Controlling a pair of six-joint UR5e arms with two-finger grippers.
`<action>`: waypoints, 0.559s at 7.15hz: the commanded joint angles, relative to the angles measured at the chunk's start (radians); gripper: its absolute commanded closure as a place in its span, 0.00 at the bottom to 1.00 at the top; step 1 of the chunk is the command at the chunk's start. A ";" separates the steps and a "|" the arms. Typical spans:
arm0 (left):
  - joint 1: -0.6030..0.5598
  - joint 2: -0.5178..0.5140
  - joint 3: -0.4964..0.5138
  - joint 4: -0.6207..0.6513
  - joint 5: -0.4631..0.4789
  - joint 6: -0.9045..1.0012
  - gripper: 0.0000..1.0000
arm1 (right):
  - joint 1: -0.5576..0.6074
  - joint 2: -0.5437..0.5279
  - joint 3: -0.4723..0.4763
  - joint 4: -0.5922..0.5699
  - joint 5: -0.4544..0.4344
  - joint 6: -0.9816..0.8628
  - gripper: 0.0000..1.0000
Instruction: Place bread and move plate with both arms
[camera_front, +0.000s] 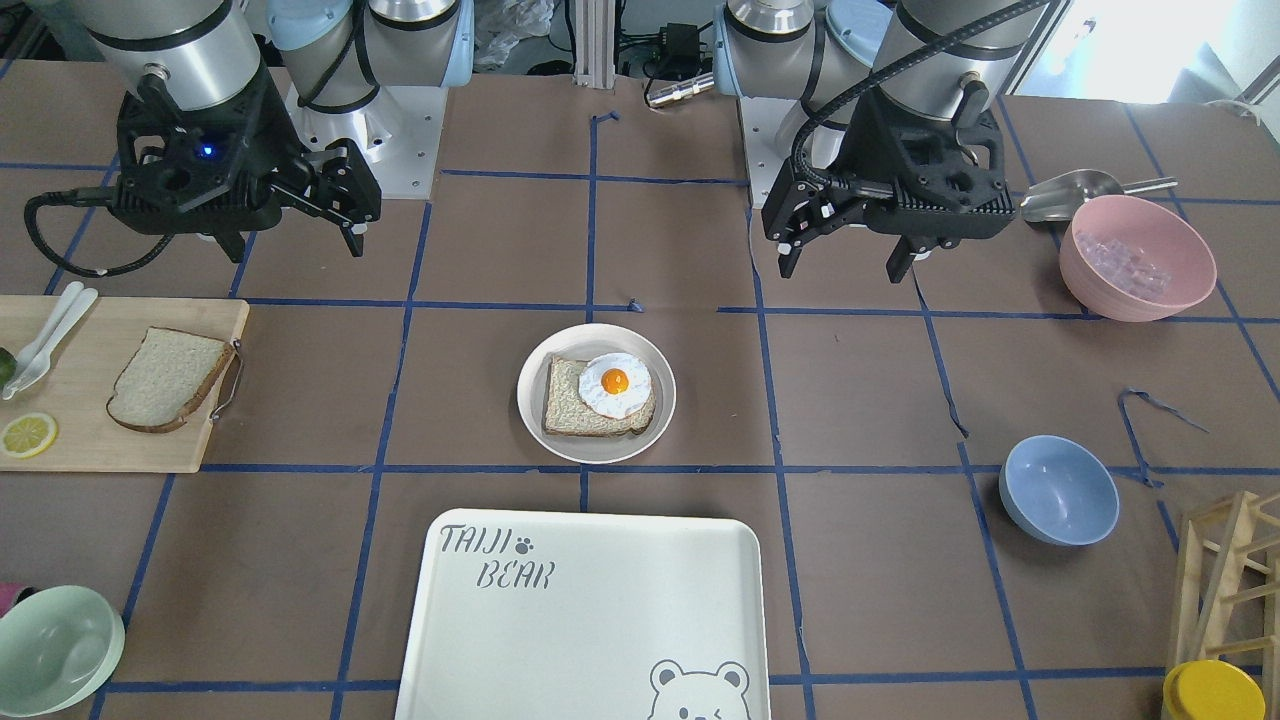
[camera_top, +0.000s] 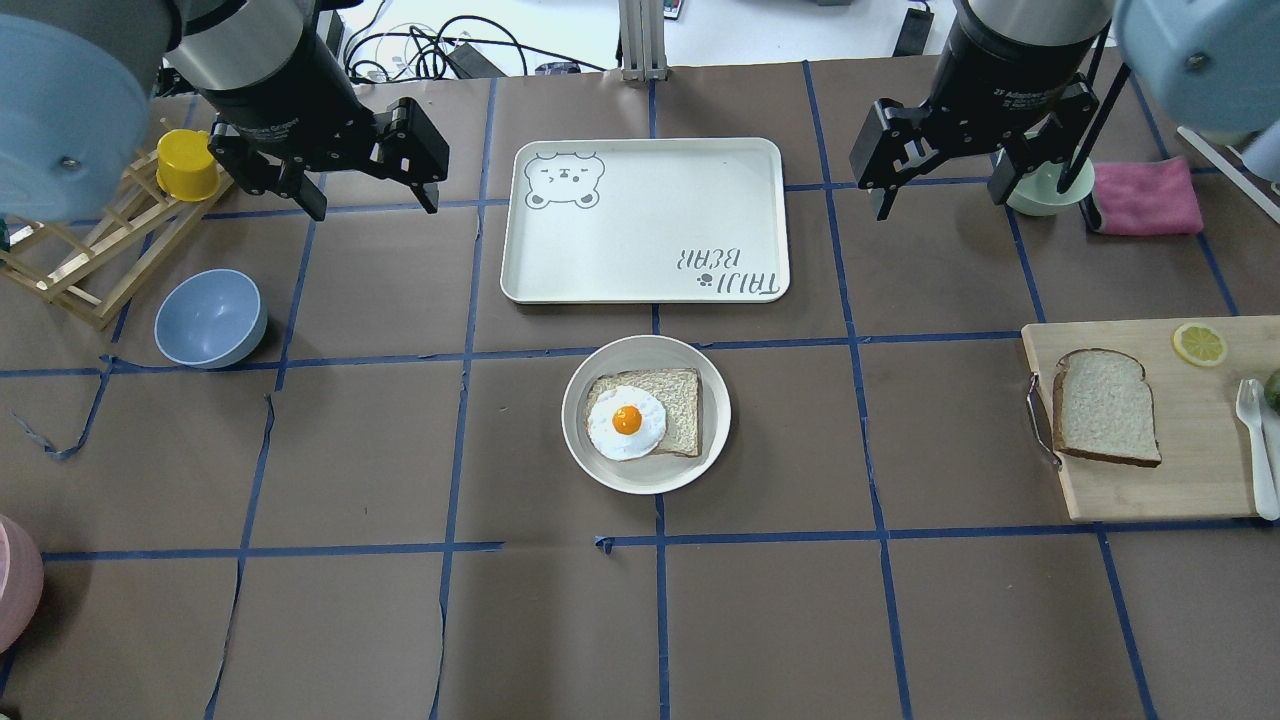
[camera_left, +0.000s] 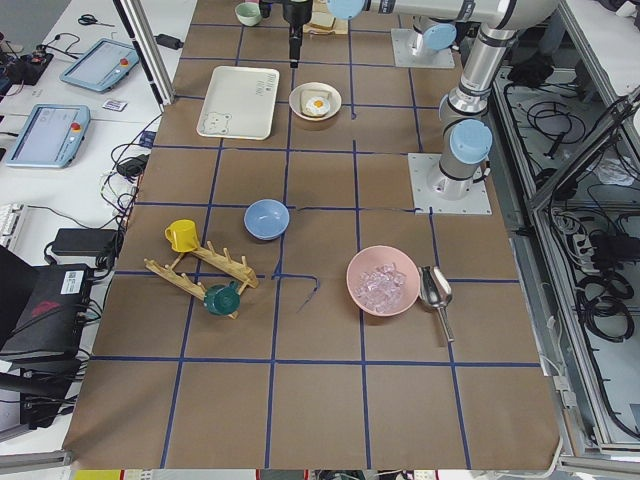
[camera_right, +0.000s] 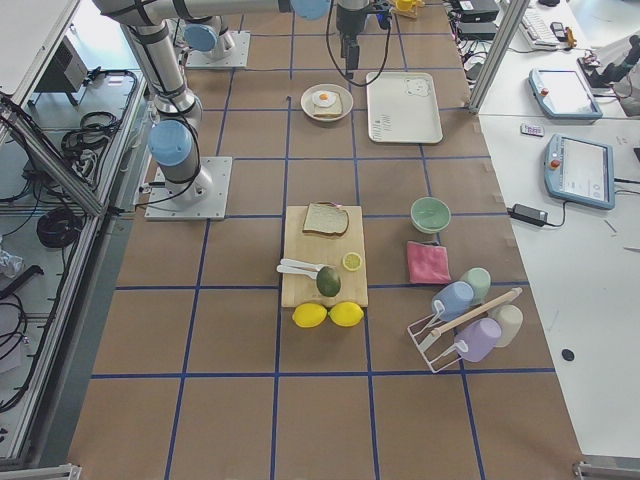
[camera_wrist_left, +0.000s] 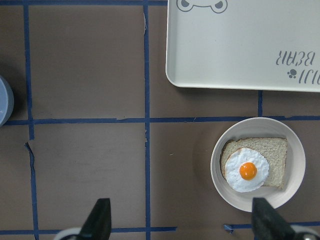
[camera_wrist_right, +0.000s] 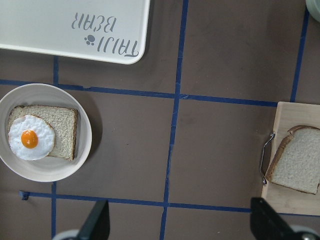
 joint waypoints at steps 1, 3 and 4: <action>0.000 0.007 -0.004 -0.001 -0.003 0.004 0.00 | 0.000 0.000 0.006 -0.002 0.001 0.000 0.00; 0.000 0.009 -0.004 -0.001 -0.006 0.004 0.00 | 0.000 0.000 0.006 -0.005 0.003 -0.002 0.00; 0.000 0.007 -0.002 -0.001 -0.006 0.004 0.00 | 0.000 0.000 0.006 -0.011 0.004 -0.002 0.00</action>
